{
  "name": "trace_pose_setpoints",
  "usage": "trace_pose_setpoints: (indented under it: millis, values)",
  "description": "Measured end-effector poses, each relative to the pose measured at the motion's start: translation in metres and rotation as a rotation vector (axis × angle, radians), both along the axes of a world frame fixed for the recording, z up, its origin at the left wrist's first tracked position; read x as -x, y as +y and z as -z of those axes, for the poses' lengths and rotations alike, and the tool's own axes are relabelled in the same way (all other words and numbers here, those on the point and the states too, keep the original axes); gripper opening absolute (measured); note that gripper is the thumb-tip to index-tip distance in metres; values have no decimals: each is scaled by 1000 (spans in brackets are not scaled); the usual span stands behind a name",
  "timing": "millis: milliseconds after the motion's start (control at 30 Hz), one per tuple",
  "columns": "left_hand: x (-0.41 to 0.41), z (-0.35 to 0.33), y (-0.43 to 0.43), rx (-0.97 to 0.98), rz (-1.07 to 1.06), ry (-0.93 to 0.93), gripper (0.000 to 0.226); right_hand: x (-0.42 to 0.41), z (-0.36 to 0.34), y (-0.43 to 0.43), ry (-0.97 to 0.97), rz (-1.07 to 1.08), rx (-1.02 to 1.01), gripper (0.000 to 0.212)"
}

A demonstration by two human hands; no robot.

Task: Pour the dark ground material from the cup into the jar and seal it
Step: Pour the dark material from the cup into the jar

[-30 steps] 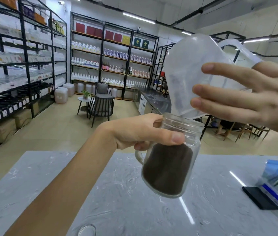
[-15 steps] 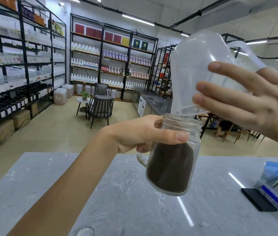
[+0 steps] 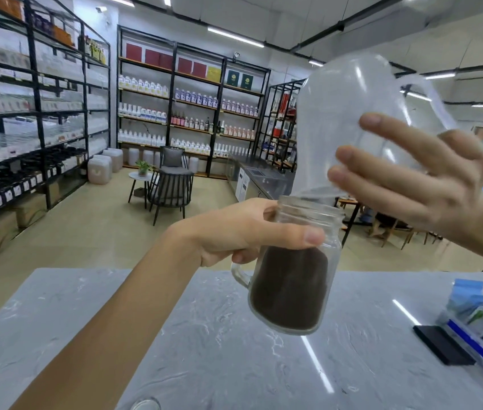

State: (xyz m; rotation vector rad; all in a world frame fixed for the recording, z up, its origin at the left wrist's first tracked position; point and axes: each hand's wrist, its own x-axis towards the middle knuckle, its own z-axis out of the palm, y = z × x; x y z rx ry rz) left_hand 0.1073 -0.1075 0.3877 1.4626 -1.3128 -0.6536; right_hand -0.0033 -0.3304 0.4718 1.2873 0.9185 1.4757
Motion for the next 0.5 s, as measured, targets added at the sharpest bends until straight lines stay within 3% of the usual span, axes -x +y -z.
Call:
trace_pose_setpoints:
  millis: [233,400,500]
  values:
    - [-2,-2,1,-36,-62,-15,47,-2,2,-1,-36,-24,-35,40]
    - [-1,0,3,-37,-29,-25,29,-2,9,0,-18,-15,1,33]
    - [0,3,3,-34,-33,-15,37,-5,12,0,-13,-41,-79,36]
